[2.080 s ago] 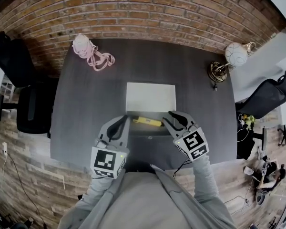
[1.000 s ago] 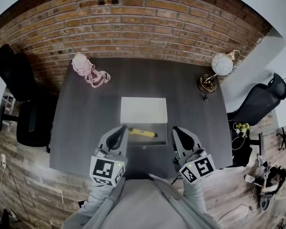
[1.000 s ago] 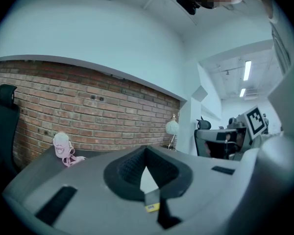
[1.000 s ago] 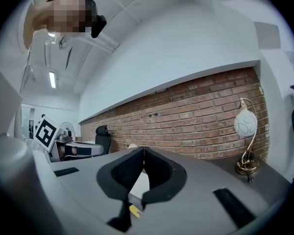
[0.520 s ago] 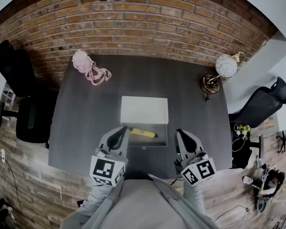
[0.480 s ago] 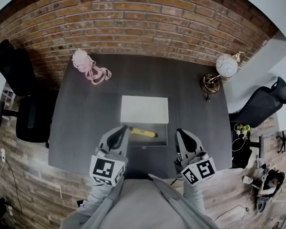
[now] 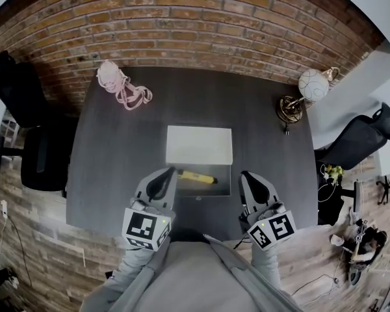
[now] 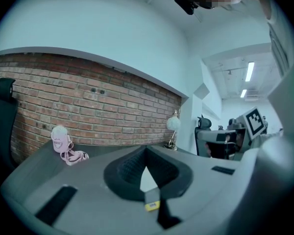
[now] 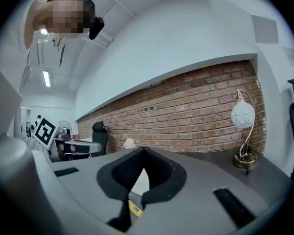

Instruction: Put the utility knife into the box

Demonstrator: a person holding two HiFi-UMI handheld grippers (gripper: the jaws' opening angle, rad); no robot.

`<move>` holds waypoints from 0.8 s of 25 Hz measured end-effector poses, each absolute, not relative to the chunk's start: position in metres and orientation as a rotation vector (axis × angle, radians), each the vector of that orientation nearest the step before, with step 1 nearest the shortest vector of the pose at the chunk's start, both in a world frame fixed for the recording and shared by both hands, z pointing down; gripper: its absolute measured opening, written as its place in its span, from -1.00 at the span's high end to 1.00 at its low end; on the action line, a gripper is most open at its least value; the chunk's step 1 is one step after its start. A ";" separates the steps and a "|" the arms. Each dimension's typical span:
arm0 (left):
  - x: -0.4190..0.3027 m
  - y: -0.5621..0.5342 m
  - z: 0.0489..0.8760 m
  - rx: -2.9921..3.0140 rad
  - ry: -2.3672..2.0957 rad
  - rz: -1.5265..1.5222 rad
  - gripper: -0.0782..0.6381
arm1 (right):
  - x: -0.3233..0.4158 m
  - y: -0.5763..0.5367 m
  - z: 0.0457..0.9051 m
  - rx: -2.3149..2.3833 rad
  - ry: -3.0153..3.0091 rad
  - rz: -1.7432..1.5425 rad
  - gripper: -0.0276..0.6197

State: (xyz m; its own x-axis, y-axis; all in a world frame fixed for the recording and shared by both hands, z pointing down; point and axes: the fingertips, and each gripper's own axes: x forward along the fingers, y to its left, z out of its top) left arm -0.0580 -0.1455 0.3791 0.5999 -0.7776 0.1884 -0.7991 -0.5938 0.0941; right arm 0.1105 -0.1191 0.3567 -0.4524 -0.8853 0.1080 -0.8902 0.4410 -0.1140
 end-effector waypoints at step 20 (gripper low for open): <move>-0.063 -0.161 0.394 2.629 -1.289 0.204 0.73 | 0.097 -0.132 0.373 1.624 -2.589 0.258 0.86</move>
State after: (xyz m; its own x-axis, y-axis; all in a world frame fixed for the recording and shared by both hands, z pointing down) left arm -0.0633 -0.1606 0.3942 0.6087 -0.7642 0.2131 -0.7927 -0.5971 0.1229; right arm 0.0969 -0.1322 0.3733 -0.4376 -0.8863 0.1516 -0.8988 0.4263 -0.1022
